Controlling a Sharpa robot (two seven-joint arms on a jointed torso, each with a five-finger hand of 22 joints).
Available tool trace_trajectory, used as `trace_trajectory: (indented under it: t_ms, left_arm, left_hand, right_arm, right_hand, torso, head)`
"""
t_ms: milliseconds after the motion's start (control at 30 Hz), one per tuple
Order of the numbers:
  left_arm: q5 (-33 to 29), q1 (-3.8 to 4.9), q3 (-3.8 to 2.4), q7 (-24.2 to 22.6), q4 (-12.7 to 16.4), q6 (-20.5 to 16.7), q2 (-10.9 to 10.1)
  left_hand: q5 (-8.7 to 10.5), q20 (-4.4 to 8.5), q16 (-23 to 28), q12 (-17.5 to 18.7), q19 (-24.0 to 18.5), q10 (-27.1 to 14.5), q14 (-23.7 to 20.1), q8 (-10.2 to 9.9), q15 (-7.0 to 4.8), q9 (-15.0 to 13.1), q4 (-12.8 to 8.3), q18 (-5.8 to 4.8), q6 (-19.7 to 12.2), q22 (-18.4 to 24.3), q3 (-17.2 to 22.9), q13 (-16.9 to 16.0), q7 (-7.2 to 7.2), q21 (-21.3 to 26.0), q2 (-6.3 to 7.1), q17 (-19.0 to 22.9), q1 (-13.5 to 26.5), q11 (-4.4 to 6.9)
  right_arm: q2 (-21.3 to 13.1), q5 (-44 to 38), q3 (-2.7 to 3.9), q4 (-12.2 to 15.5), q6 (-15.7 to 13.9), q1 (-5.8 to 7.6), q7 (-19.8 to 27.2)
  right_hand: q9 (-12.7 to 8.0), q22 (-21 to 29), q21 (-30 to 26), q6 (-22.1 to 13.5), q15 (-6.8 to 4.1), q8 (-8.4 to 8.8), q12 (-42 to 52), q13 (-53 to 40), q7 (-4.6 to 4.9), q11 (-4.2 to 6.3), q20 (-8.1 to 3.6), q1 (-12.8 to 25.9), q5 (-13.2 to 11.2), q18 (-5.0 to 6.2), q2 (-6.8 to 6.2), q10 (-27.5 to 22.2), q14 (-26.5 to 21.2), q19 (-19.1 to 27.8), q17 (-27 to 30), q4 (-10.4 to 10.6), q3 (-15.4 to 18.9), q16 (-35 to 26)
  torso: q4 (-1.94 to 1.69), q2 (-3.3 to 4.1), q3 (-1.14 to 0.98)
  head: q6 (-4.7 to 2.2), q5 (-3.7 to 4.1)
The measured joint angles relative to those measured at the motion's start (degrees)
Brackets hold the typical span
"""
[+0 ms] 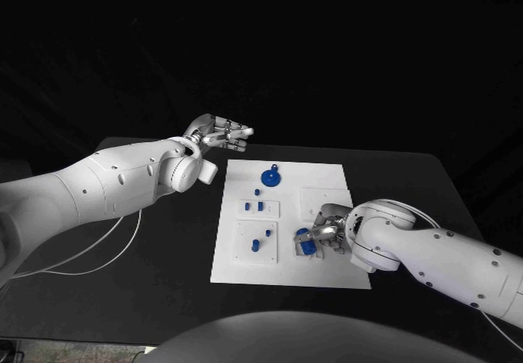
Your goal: Assemble the parts on the task board
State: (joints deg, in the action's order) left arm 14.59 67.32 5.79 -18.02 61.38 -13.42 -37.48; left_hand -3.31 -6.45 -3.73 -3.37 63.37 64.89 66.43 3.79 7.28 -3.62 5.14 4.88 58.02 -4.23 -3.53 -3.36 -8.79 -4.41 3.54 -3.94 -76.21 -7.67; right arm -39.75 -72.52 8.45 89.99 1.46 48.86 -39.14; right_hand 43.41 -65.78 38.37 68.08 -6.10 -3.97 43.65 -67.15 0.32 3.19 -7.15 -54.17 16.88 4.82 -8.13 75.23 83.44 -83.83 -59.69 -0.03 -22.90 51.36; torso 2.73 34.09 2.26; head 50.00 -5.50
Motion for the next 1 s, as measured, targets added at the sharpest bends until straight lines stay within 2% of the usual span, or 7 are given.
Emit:
trace_trajectory:
  t_ms: [100, 333, 400, 533, 667, 767, 1000]
  left_arm:
    - [0.00, 0.00, 0.00, 0.08, 0.00, 0.04, -0.01]
    - [0.02, 0.00, 0.00, 0.25, 0.00, 0.13, -0.03]
    - [0.02, 0.00, 0.00, 0.29, 0.00, 0.15, -0.05]
    - [0.03, 0.00, 0.00, 0.35, -0.04, 0.19, -0.07]
    - [0.05, 0.00, 0.00, 0.36, -0.04, 0.22, -0.08]
    - [0.06, 0.00, 0.00, 0.37, -0.04, 0.25, -0.11]
    - [0.07, 0.00, 0.00, 0.47, -0.03, 0.40, -0.17]
  left_hand:
    - [0.00, 0.00, 0.00, 0.00, 0.00, 0.00, -0.18, 0.00, -0.18, 0.00, 0.15, 0.00, 0.00, 0.00, -0.15, 0.00, 0.00, 0.00, 0.00, 0.00, 0.00, 0.00]
    - [0.00, 0.00, 0.00, 0.00, 0.00, 0.00, -0.21, 0.00, -0.21, 0.00, 0.15, 0.00, 0.00, 0.00, -0.15, 0.00, 0.00, 0.00, 0.00, 0.00, 0.00, 0.00]
    - [0.00, 0.00, 0.00, 0.00, 0.00, 0.00, -0.21, 0.00, -0.21, 0.00, 0.15, 0.00, 0.00, 0.00, -0.15, 0.00, 0.00, 0.00, 0.00, 0.00, 0.00, 0.00]
    - [0.00, 0.00, 0.00, 0.00, 0.00, 0.00, -0.24, 0.00, -0.17, 0.00, 0.34, 0.00, 0.00, 0.00, 0.05, 0.00, 0.00, 0.00, 0.01, 0.00, 0.01, 0.00]
    - [0.00, 0.00, 0.00, 0.00, 0.00, -0.21, -0.42, 0.00, 0.00, 0.00, 0.41, 0.00, 0.00, 0.00, 0.12, 0.00, 0.00, 0.00, 0.23, 0.00, 0.23, -0.21]
    - [0.00, 0.00, 0.00, 0.00, 0.00, -0.21, -0.42, 0.00, 0.00, 0.00, 0.41, 0.00, 0.00, 0.00, 0.12, 0.00, 0.00, 0.00, 0.23, 0.00, 0.23, -0.21]
    - [0.00, 0.00, 0.00, 0.00, 0.00, -0.21, -0.42, 0.00, 0.00, 0.00, 0.63, 0.00, -0.21, 0.00, 0.34, 0.00, 0.21, 0.00, 0.25, 0.00, 0.25, -0.21]
  right_arm:
    - [0.00, -0.18, -0.03, 0.08, 0.03, 0.00, 0.00]
    - [0.02, -0.48, -0.07, 0.13, -0.05, -0.02, -0.04]
    - [0.04, -0.54, -0.10, 0.14, -0.11, -0.04, -0.05]
    - [0.20, -0.65, -0.20, 0.29, -0.37, -0.15, -0.04]
    - [0.23, -0.79, -0.29, 0.64, -0.71, -0.27, 0.02]
    - [0.18, -0.95, -0.35, 0.96, -0.87, -0.36, 0.04]
    - [-0.52, -1.29, -0.40, 2.14, -0.97, -0.48, 0.14]
  right_hand:
    - [-0.78, 0.00, 0.00, 0.02, 0.00, 0.00, 0.00, 0.00, 0.02, -0.01, 0.00, 0.00, 0.08, -0.01, 0.00, 0.00, 0.00, 0.00, 0.00, 0.00, 0.00, 0.00]
    - [-1.86, 0.00, 0.00, 0.73, 0.00, -0.01, 0.00, 0.05, 0.27, -0.03, 0.00, -0.37, -13.35, -0.01, 0.48, 0.02, 0.00, 0.00, 0.00, -0.50, -1.93, -0.22]
    - [-2.68, 0.00, 0.00, 0.95, 0.01, -0.01, 0.00, 0.04, 0.28, -0.04, 0.00, 1.03, -13.83, 0.01, -0.05, 0.03, -0.01, 0.00, -0.01, 2.50, -0.72, -0.22]
    - [-3.31, -0.01, 0.00, 1.24, 0.02, -0.01, -0.28, -0.18, 0.03, -0.01, -0.04, -2.48, -13.94, 0.01, -1.93, 0.03, -0.02, -0.04, -0.58, 13.33, 6.93, -0.23]
    - [-3.29, -0.27, 0.12, 1.16, 0.02, 0.05, 0.01, -0.71, 0.11, -0.20, -0.22, -2.25, -13.94, 0.01, -2.18, 0.25, -0.02, -0.22, -0.97, 15.98, 12.81, -0.23]
    - [-3.30, -0.33, 0.43, 1.16, 0.02, 0.21, 0.26, -1.00, 0.11, 0.10, -0.22, -2.75, -13.94, 0.01, -0.51, 0.55, -0.02, -0.22, -1.15, 15.92, 16.73, -0.23]
    - [-3.15, -0.37, 0.44, 1.16, 0.02, 0.22, 0.41, -1.18, 0.11, 0.10, -0.22, -2.99, -13.94, 0.01, -0.30, 0.55, -0.02, -0.22, -1.18, 15.83, 16.95, -0.23]
  torso:
    - [0.00, 0.00, 0.00]
    - [-0.04, -0.02, 0.01]
    - [-0.05, -0.02, 0.01]
    - [-0.05, -0.02, 0.01]
    - [-0.04, -0.01, 0.01]
    - [-0.03, -0.01, 0.00]
    - [-0.03, 0.00, -0.03]
  head:
    - [0.00, -0.04]
    - [0.00, -0.09]
    - [0.00, -0.11]
    - [0.00, -0.13]
    - [0.00, -0.13]
    - [0.00, -0.08]
    - [0.00, -0.01]
